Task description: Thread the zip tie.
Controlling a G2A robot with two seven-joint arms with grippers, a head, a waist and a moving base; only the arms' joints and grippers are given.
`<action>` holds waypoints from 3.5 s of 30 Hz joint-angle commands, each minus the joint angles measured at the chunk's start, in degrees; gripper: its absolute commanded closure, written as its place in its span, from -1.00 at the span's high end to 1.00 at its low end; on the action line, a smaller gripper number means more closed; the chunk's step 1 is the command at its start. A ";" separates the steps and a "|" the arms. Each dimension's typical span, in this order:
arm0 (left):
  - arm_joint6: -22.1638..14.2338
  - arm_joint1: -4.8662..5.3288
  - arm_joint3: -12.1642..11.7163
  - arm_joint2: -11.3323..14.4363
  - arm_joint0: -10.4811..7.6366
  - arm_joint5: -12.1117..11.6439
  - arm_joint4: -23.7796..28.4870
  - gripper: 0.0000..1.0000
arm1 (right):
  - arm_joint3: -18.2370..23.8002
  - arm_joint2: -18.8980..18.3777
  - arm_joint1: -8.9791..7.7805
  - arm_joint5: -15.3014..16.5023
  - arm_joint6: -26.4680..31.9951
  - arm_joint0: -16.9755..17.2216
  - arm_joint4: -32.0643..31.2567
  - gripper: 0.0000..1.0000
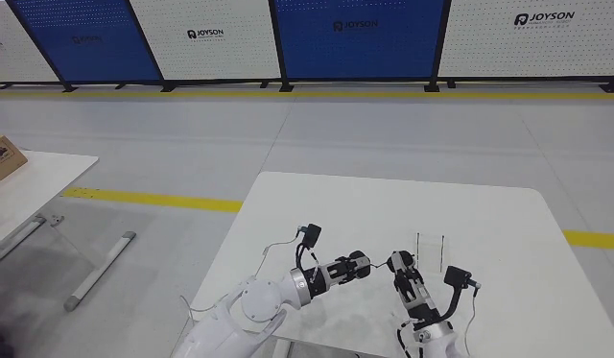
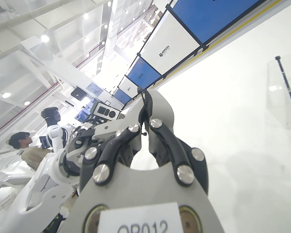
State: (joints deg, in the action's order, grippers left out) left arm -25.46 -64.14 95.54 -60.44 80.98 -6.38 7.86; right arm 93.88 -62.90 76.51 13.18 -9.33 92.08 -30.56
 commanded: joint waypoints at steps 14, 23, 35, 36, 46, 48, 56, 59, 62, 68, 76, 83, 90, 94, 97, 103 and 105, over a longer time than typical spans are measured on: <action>0.69 -0.16 -0.47 1.30 -0.65 0.78 -0.89 -0.70 | -0.20 0.28 0.30 -0.35 -0.20 -0.57 -0.95 -1.00; 1.12 -0.37 -1.18 2.02 -1.50 1.11 -0.44 -0.96 | -0.52 -0.02 0.37 0.34 -0.31 -0.36 -0.79 -1.00; 0.70 -0.37 -1.39 2.39 -1.71 0.92 -0.52 -1.00 | -0.46 -0.50 0.38 0.23 0.70 -0.03 -1.10 -1.00; 0.71 -0.36 -1.33 2.39 -1.70 0.82 -0.55 -1.00 | -0.43 -0.48 0.38 0.20 0.92 -0.05 -1.12 -1.00; 0.86 -0.28 -1.06 2.37 -1.42 0.35 -0.81 -1.00 | 0.14 -0.43 0.36 0.42 2.65 0.15 -1.16 -1.00; 0.87 -0.26 -1.05 2.36 -1.39 0.34 -0.84 -1.00 | 0.14 -0.42 0.37 0.56 3.36 0.10 -0.49 -1.00; 1.02 -0.26 -1.34 2.38 -1.50 0.54 -0.66 -1.00 | -0.05 -0.66 0.38 1.48 3.99 -0.01 0.71 -0.18; 1.12 -0.25 -1.31 2.39 -1.47 0.69 -0.66 -1.00 | 0.01 -0.67 0.38 1.54 3.99 0.08 0.62 -0.24; 1.24 -0.24 -1.28 2.40 -1.43 0.87 -0.56 -1.00 | 0.16 -0.62 0.38 1.67 3.81 0.24 0.31 -0.32; 1.85 -0.29 -1.37 2.24 -1.39 1.40 0.36 -1.00 | 0.37 -0.71 0.35 2.49 2.72 0.89 -0.42 -0.42; 1.74 -0.31 -1.34 2.51 -1.44 1.73 0.41 -1.00 | 0.75 -1.15 0.28 2.94 1.58 1.59 -1.23 -0.58; 1.80 -0.23 -0.79 2.77 -1.13 1.55 -1.02 -1.00 | 1.05 -1.30 0.28 2.34 1.87 1.58 -1.31 -0.56; 2.09 -0.23 -0.45 3.22 -1.20 1.97 -2.29 -1.00 | 1.14 -1.09 0.37 1.26 1.99 1.31 -1.86 -0.66; 2.32 -0.22 -0.33 3.47 -1.22 2.26 -3.14 -1.00 | 1.18 -0.97 0.43 0.82 1.90 1.19 -1.98 -0.74; 2.39 -0.21 -0.29 3.54 -1.28 2.45 -3.49 -1.00 | 1.19 -0.92 0.46 0.72 1.79 1.17 -1.96 -0.74; 2.53 -0.18 -0.17 3.59 -1.23 2.48 -3.99 -1.00 | 0.99 -0.95 0.54 0.56 1.55 1.07 -1.57 -1.00; 2.52 -0.18 -0.19 3.58 -1.22 2.44 -3.87 -1.00 | 0.96 -0.95 0.55 0.56 1.44 1.07 -1.62 -1.00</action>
State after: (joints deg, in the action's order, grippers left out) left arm -22.93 -64.32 95.36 -56.85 79.76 -3.92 3.91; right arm 94.85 -63.85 77.06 13.73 -7.84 93.15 -32.13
